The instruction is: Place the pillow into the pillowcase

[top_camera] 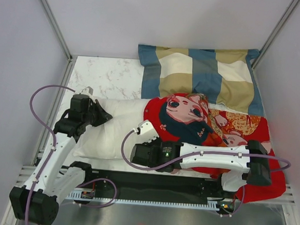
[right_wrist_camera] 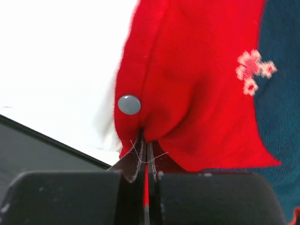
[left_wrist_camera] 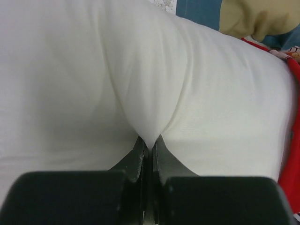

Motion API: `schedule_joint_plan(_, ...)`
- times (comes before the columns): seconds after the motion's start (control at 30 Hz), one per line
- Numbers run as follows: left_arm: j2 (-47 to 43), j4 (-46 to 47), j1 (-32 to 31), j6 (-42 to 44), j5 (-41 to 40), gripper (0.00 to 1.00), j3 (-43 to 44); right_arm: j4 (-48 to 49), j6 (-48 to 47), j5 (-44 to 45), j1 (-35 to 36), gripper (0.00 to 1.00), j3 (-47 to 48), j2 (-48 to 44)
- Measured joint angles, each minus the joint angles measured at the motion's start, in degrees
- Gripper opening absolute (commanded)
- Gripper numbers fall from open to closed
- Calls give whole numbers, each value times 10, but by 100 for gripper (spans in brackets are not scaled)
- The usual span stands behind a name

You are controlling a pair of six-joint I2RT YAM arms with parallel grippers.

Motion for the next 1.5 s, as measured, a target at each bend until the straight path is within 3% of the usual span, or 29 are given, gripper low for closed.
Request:
schedule_joint_plan(0.13,21,6,-13,-7,0,2,20,43,-66,-64,-31,0,54,3)
schedule_joint_plan(0.3,73,3,-109,-24,-33,2,105,36,-143,-136,-74,0,286,90)
schedule_joint_plan(0.43,115,5,-175,-31,-57,2,196,-33,-186,-166,-87,0,486,172)
schedule_joint_plan(0.57,122,6,-186,-32,-60,2,256,-48,-198,-203,-88,0,553,181)
schedule_joint_plan(0.67,121,8,-189,-32,-56,3,269,-4,-195,-225,-93,0,476,128)
schedule_joint_plan(0.73,121,7,-184,-32,-52,3,261,36,-190,-233,-101,7,381,72)
schedule_joint_plan(0.77,119,9,-179,-31,-51,4,249,51,-186,-236,-105,13,332,43)
schedule_joint_plan(0.8,118,7,-174,-31,-51,4,235,66,-180,-239,-109,32,285,14)
schedule_joint_plan(0.87,116,7,-159,-31,-51,7,199,100,-168,-246,-115,51,205,-32)
schedule_joint_plan(0.9,116,4,-154,-30,-52,13,180,113,-164,-250,-118,64,171,-52)
schedule_joint_plan(0.97,115,-7,-136,-27,-57,24,148,134,-156,-256,-122,72,118,-84)
schedule_joint_plan(1.0,114,-9,-129,-26,-58,53,133,142,-154,-259,-122,84,99,-96)
schedule_joint_plan(1.13,100,-11,-113,-17,-70,95,116,163,-148,-286,-119,90,35,-141)
schedule_joint_plan(1.17,93,-12,-110,-15,-76,100,116,163,-148,-292,-115,90,24,-149)
schedule_joint_plan(1.3,64,-29,-89,-15,-95,100,116,141,-144,-266,-88,92,12,-151)
schedule_joint_plan(1.5,50,-45,-10,-15,-100,100,86,108,-113,-201,-82,89,-33,-136)
